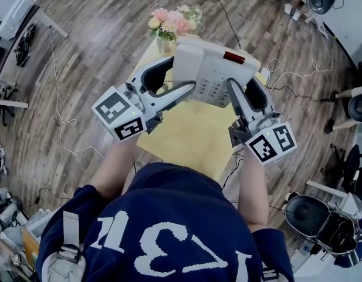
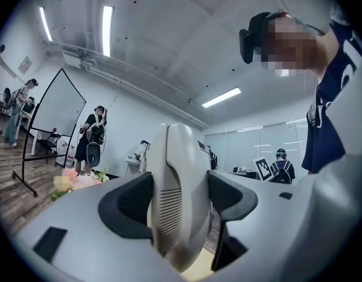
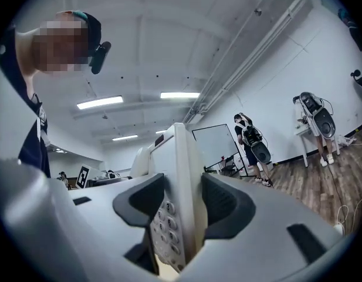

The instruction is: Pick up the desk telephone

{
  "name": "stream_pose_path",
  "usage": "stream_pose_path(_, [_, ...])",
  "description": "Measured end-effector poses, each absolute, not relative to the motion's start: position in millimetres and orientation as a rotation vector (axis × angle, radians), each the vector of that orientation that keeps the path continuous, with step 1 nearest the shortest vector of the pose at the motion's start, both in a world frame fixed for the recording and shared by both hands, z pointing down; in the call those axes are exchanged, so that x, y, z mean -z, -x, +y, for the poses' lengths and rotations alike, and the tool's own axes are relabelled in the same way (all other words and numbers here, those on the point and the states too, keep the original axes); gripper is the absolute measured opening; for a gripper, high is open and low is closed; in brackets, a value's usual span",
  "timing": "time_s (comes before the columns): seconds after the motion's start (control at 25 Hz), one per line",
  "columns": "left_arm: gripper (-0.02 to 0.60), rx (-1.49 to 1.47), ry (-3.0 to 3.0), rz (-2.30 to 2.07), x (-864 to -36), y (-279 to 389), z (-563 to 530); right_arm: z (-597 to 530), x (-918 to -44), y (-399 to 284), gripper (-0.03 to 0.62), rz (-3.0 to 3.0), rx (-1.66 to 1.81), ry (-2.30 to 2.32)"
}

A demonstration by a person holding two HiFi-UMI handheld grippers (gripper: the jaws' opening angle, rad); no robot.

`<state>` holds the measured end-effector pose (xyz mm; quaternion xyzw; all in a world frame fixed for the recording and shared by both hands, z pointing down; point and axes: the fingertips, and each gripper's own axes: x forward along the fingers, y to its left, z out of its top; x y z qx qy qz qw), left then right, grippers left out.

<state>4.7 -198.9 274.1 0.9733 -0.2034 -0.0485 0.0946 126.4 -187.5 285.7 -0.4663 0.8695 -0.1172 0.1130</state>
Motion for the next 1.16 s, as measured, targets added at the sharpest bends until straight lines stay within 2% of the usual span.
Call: stream_pose_path(1.16, [0.307, 0.137, -2.917, -0.639, -255.3, 3.8, -186.3, -176.7, -267.7, -117.8, 0.213, 2.549, 0.323, 1.345])
